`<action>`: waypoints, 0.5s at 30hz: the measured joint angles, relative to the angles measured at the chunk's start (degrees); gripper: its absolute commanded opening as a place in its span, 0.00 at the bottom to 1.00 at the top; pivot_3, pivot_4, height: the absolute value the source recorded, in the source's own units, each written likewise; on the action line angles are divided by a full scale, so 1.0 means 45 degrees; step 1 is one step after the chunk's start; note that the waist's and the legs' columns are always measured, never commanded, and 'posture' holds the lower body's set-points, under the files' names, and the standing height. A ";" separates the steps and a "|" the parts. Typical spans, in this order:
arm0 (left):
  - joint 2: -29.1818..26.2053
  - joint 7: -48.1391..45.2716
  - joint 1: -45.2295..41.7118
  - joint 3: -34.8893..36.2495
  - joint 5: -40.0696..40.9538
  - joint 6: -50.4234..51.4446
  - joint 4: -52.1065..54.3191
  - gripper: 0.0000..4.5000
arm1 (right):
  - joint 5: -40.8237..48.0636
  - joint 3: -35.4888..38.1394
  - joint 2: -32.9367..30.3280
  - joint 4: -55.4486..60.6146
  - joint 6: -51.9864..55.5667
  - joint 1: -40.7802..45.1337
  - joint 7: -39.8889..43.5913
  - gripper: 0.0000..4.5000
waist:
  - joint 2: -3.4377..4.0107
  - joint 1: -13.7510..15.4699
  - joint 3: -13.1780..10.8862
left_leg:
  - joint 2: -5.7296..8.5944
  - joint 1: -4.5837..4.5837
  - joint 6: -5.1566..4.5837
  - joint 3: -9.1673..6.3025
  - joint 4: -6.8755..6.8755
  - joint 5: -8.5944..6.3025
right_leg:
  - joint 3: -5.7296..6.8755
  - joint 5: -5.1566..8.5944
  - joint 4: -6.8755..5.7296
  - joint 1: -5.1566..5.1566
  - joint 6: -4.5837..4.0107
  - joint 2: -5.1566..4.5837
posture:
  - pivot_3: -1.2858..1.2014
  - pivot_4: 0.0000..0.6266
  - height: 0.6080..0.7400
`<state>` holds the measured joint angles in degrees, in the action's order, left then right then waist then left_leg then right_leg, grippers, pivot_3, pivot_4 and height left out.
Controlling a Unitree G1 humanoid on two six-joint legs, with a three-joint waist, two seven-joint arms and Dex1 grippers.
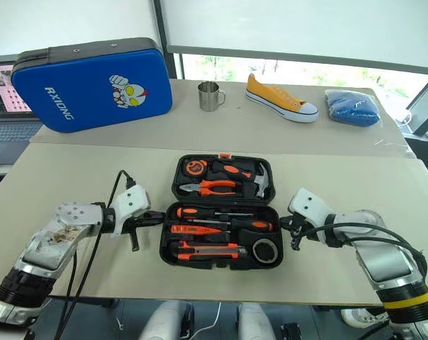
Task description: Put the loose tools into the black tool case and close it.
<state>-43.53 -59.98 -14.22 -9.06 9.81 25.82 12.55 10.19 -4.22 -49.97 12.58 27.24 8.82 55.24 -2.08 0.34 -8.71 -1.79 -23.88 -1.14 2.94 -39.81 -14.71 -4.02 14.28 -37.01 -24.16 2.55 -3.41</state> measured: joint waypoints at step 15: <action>-0.0895 -0.0531 0.0945 -0.0097 -0.0013 -0.0410 0.0939 0.01 | 0.0053 0.0530 -0.0208 0.1490 0.0086 -0.1612 -0.0072 0.00 | 0.0002 0.0038 0.0002 | -0.0004 0.0027 0.0002 0.0018 -0.0006 0.0001 | 0.0002 0.0002 -0.0003 0.0025 -0.0005 0.0010 | 0.52 0.24 0.99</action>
<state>-47.56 -62.37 -9.97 -9.50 9.75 23.98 16.78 10.43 -1.83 -50.90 19.28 27.63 1.56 54.91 -2.07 0.50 -8.70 -1.80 -23.75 -1.13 3.02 -39.83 -14.71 -4.01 14.29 -37.03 -24.05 2.53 -3.37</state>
